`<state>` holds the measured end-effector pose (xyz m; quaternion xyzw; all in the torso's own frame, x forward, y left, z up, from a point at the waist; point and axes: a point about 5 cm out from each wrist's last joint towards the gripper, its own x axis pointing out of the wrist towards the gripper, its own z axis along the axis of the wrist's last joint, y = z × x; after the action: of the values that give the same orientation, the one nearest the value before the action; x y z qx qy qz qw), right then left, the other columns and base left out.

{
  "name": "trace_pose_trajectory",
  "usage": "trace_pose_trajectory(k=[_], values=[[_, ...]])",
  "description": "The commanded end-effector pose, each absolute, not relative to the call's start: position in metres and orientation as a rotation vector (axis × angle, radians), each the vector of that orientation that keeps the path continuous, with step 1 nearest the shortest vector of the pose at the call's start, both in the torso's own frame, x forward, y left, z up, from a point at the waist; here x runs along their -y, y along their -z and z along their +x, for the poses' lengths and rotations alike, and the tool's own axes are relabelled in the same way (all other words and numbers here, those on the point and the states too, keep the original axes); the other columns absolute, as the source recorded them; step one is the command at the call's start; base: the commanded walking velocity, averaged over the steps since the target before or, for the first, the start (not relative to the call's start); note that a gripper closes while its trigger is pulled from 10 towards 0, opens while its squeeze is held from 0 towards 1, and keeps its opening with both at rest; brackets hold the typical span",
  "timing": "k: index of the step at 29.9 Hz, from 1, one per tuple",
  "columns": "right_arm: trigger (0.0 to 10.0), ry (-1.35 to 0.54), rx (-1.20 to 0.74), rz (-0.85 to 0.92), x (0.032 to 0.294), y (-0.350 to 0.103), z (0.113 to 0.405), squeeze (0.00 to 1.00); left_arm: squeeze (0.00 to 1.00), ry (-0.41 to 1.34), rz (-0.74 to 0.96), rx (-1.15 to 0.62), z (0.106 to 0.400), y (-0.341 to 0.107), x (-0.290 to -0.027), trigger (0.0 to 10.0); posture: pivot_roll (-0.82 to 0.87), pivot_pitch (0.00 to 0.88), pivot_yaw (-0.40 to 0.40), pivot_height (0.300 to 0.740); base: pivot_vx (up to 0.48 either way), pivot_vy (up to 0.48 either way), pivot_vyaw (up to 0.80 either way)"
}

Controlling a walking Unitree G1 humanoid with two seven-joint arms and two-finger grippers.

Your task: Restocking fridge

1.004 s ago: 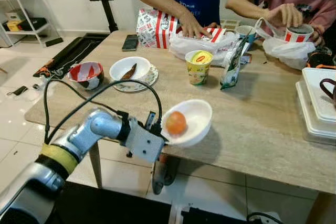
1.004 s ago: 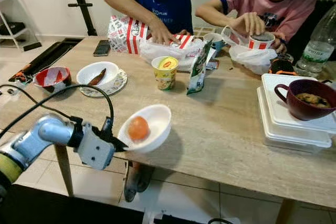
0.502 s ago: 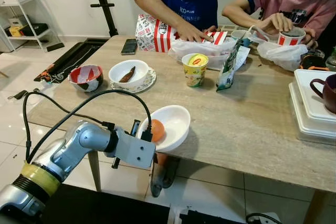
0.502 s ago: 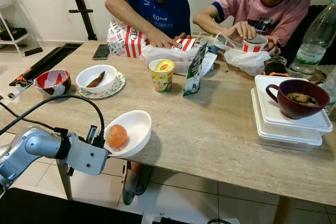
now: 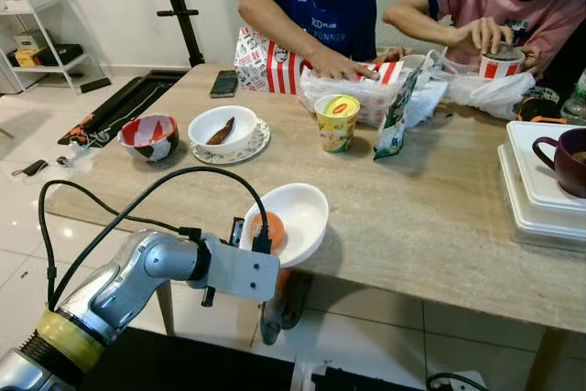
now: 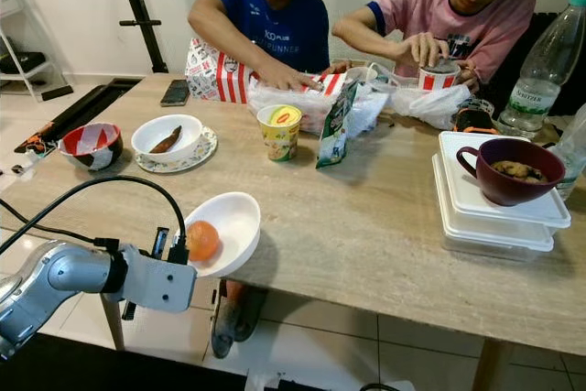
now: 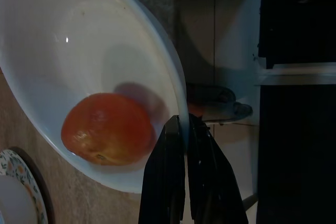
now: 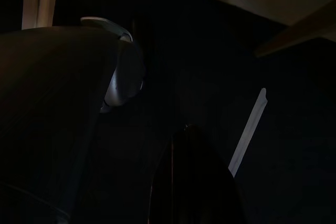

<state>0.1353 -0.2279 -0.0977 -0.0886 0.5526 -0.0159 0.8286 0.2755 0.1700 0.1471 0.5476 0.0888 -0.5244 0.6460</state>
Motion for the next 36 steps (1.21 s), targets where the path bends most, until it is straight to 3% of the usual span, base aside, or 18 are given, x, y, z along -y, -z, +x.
trace_pose_trajectory(k=[1,9,25,36], values=[[10.0,0.011,-1.194,-0.172,0.220,0.101,0.131,0.00,0.00,1.221,1.248,-0.228,0.271,-0.140,-0.166,10.0,0.01,0.049,0.066,0.740,-0.356,0.000,0.00],[10.0,0.002,-1.198,-0.168,0.216,0.102,0.131,0.00,0.00,1.189,1.322,-0.185,0.273,-0.154,-0.161,10.0,0.02,0.050,0.066,0.740,-0.382,0.000,0.00],[10.0,0.005,-1.197,-0.174,0.220,0.101,0.131,0.00,0.00,1.208,1.294,-0.174,0.270,-0.151,-0.152,10.0,0.01,0.049,0.058,0.740,-0.380,0.000,0.00],[10.0,0.001,-1.192,-0.179,0.221,0.100,0.134,0.00,0.00,1.108,1.245,-0.285,0.277,-0.109,-0.160,10.0,0.01,0.046,0.053,0.740,-0.098,0.000,0.00]])
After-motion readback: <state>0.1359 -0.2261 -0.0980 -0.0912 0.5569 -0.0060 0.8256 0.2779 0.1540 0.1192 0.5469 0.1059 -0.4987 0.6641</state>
